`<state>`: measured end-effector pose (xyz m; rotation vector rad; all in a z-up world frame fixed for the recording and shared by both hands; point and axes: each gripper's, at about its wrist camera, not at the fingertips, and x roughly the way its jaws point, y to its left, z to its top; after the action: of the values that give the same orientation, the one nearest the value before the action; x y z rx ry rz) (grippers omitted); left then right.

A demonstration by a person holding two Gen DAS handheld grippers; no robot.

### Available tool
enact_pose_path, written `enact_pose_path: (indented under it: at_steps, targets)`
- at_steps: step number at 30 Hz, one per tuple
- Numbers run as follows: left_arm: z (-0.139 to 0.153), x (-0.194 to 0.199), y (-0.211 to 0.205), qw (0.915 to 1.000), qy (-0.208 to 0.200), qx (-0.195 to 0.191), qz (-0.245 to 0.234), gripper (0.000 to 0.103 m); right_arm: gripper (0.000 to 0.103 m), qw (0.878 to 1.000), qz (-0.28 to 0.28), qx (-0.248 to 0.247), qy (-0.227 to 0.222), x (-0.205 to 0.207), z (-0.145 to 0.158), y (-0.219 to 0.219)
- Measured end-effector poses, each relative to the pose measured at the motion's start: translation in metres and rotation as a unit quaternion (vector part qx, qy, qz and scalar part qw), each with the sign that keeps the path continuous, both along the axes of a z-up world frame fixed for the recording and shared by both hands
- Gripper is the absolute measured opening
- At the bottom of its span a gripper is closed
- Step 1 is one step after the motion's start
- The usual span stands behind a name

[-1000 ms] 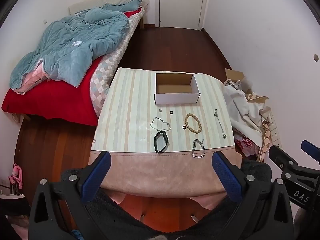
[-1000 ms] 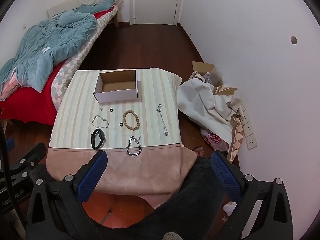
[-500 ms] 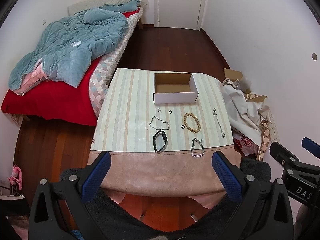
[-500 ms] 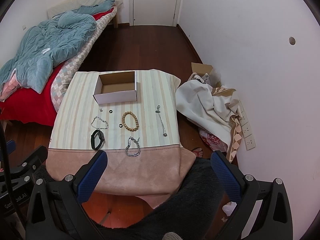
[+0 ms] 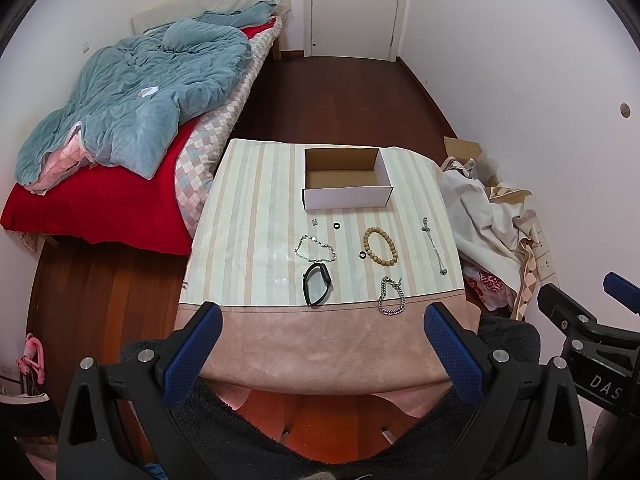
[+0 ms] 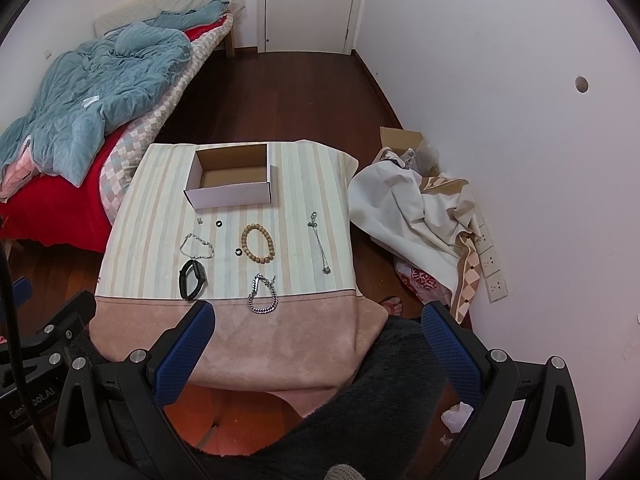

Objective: Organize jewelry

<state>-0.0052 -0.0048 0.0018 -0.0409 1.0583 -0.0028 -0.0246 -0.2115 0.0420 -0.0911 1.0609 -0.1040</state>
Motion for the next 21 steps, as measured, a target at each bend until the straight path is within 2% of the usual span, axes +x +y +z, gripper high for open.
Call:
enact_pose_path:
  at_steps: [21]
  targets:
    - [0.0051,-0.0045,-0.0001,0.9999,-0.011,0.000,-0.001,0.103,0.103,1.000,0.000,-0.005,-0.008,-0.0059,0.0014,0.0011]
